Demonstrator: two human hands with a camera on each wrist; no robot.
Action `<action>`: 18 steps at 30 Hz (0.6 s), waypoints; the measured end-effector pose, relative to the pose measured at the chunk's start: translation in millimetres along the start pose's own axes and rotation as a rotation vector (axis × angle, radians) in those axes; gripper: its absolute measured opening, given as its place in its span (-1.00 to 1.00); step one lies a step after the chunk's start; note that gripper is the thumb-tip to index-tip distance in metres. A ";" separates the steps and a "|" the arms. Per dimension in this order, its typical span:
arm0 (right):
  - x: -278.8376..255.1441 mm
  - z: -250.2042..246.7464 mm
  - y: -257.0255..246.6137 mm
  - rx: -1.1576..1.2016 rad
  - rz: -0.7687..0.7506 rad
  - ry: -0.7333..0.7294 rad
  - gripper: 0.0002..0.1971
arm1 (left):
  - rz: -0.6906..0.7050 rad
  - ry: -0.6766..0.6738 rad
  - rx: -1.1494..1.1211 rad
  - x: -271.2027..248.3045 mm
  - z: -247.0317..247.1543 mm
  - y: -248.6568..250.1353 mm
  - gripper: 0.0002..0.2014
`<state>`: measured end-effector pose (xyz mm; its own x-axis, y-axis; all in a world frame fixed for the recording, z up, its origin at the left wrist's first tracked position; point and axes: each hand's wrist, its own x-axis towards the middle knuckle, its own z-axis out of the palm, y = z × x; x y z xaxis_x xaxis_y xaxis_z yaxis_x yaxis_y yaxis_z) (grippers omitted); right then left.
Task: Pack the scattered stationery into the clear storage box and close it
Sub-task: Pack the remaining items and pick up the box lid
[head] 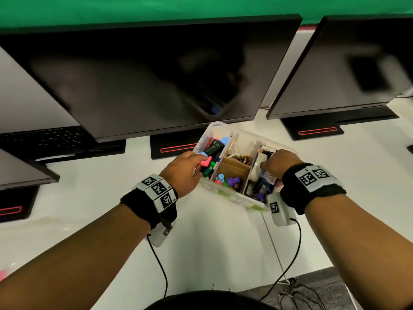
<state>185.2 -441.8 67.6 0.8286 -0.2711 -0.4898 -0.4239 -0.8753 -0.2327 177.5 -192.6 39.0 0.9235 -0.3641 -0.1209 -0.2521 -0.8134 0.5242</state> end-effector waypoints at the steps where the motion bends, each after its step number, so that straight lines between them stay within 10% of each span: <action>1: 2.2 -0.6 2.4 0.024 0.009 0.010 -0.70 | -0.015 0.011 0.001 -4.0 -1.7 -8.2 -0.54; 9: 16.0 0.3 6.1 -0.014 0.060 0.036 -0.72 | -0.172 -0.058 0.055 -39.4 -5.8 -63.9 -0.57; 18: 2.6 -8.2 28.1 -0.078 0.256 0.216 -0.79 | 0.008 -0.212 0.326 -20.5 -6.9 -30.3 -0.35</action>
<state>178.5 -470.3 66.7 0.7609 -0.5573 -0.3323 -0.6057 -0.7937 -0.0559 168.1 -157.4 31.4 0.8492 -0.4292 -0.3076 -0.3696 -0.8992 0.2342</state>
